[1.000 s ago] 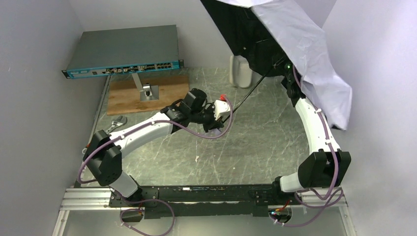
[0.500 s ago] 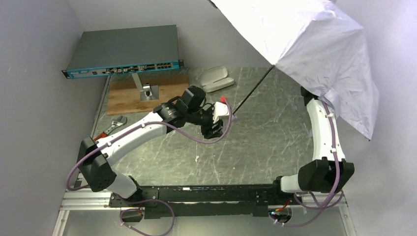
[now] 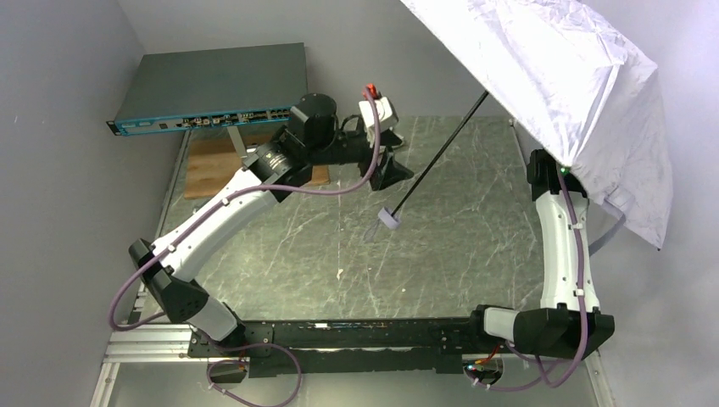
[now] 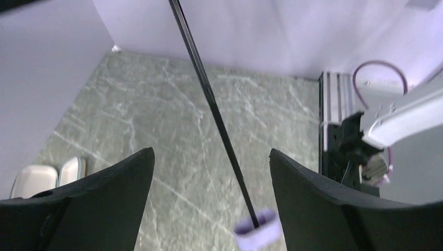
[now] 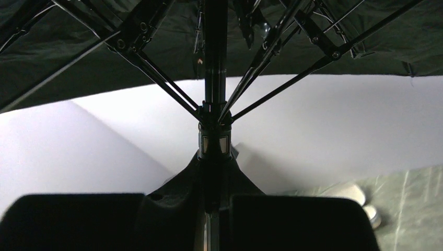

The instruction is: Open the umbrella

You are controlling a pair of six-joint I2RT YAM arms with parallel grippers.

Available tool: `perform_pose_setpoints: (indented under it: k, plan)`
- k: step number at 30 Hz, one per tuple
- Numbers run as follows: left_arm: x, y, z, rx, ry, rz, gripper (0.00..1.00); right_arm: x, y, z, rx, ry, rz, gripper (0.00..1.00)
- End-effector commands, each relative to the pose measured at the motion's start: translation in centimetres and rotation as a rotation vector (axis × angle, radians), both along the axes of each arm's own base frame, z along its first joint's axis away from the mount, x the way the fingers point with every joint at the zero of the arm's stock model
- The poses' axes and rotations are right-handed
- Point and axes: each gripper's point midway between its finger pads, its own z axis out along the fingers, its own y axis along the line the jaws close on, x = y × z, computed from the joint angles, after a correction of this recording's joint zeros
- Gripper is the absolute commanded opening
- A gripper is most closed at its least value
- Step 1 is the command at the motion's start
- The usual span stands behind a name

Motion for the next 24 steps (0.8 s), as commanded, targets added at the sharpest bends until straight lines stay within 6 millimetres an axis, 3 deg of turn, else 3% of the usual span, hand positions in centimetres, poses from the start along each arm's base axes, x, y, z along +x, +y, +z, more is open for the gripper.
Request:
perform_pose_setpoints:
  k: [1, 4, 7, 13, 15, 20, 22, 24]
  plan:
    - [0.5, -2.5, 2.6, -0.131, 0.140, -0.017, 0.84, -1.6, 2.1, 0.2, 0.092, 0.023, 0.142, 0.00]
    - [-0.4, -4.0, 3.0, -0.183, 0.217, -0.096, 0.85, -1.7, 2.5, -1.0, 0.148, 0.080, 0.175, 0.00]
    - [0.3, -5.2, 2.6, -0.208, 0.299, -0.073, 0.83, -2.4, 2.7, -1.6, 0.184, 0.087, 0.182, 0.00]
    - [-0.6, -7.1, -1.7, -0.119, 0.395, -0.078, 0.78, -3.1, 2.2, -1.7, 0.174, 0.042, 0.134, 0.00]
    - [-1.5, -6.9, -3.6, -0.074, 0.432, -0.105, 0.63, -3.0, 1.8, -1.1, 0.146, 0.020, 0.105, 0.00]
    - [-5.7, -5.0, -7.8, 0.057, 0.444, -0.220, 0.47, -2.4, -0.7, 0.5, 0.120, -0.035, -0.021, 0.00]
    - [-8.1, -4.2, -8.6, 0.098, 0.424, -0.296, 0.30, -1.6, -1.9, 0.8, 0.131, -0.043, -0.062, 0.00]
    - [-9.5, -3.3, -9.3, 0.125, 0.427, -0.332, 0.06, -0.6, -3.3, 1.2, 0.153, -0.052, -0.106, 0.03]
